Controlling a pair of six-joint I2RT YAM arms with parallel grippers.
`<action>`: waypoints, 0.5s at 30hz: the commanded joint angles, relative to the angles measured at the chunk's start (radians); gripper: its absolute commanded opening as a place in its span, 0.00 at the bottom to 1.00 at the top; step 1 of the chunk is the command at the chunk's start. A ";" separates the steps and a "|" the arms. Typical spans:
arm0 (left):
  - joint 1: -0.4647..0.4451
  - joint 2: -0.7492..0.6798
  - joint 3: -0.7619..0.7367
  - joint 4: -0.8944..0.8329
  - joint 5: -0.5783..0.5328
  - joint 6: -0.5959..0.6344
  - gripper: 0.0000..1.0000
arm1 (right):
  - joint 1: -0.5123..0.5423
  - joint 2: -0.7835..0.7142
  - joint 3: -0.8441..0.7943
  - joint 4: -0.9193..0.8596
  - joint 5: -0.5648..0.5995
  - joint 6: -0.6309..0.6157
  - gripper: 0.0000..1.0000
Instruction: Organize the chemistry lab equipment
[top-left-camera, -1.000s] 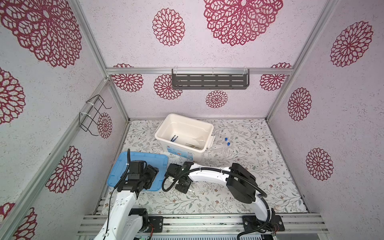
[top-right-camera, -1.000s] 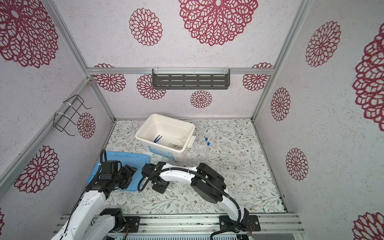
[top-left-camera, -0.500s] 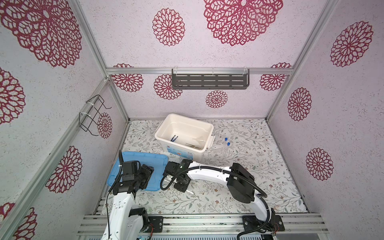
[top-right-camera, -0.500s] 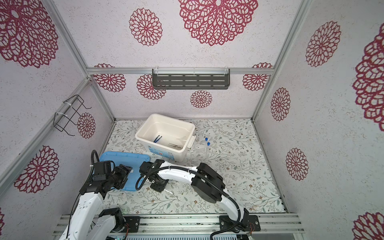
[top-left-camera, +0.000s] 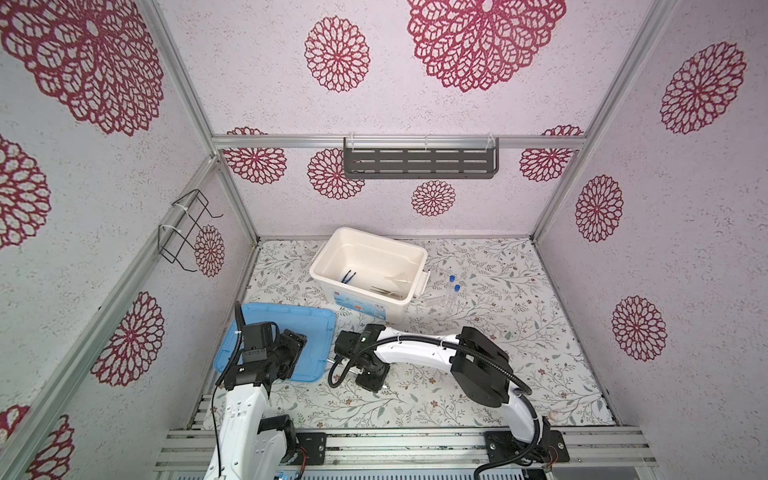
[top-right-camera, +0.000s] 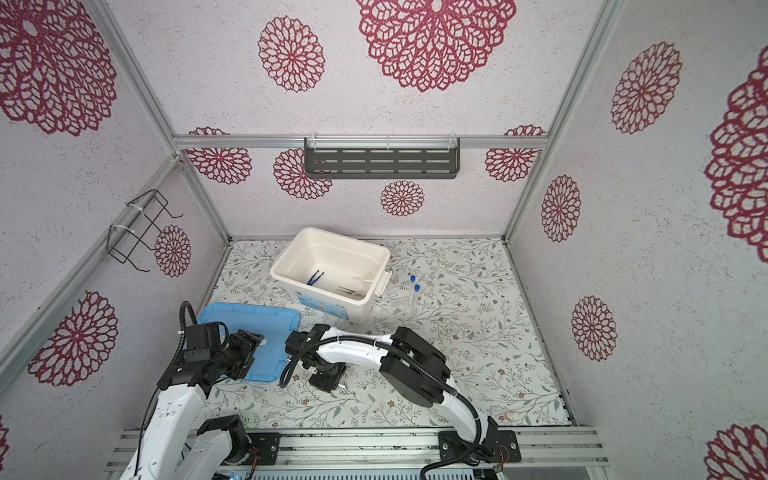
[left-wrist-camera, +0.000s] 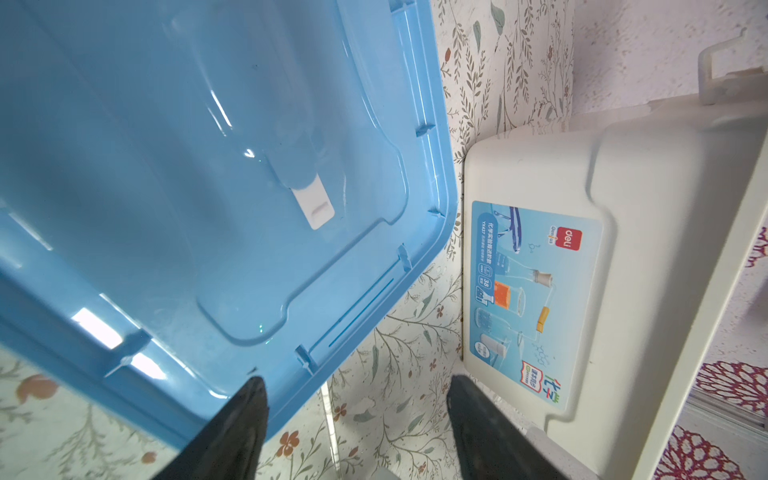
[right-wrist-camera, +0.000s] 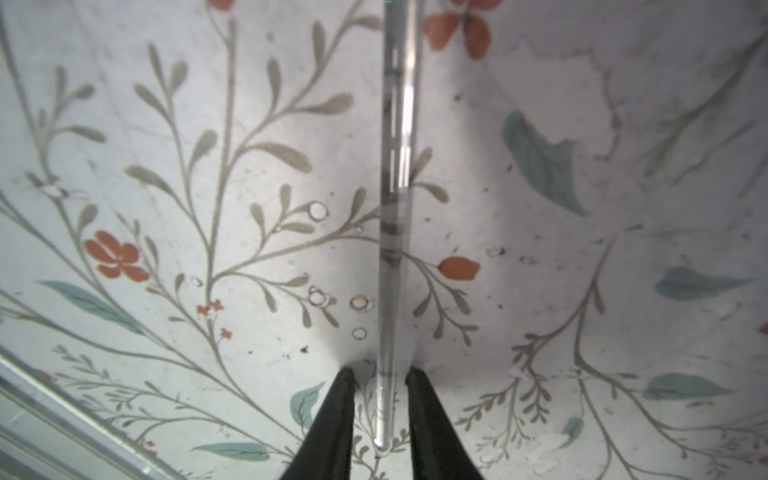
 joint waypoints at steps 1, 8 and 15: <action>0.010 0.001 0.032 -0.016 0.014 0.014 0.72 | 0.018 0.008 -0.044 -0.012 -0.001 -0.005 0.17; 0.014 -0.028 0.035 -0.033 0.014 0.014 0.72 | 0.009 -0.005 -0.038 -0.015 -0.001 -0.019 0.04; 0.015 -0.027 0.037 -0.036 0.021 0.015 0.72 | 0.009 -0.074 -0.049 -0.014 0.033 -0.003 0.01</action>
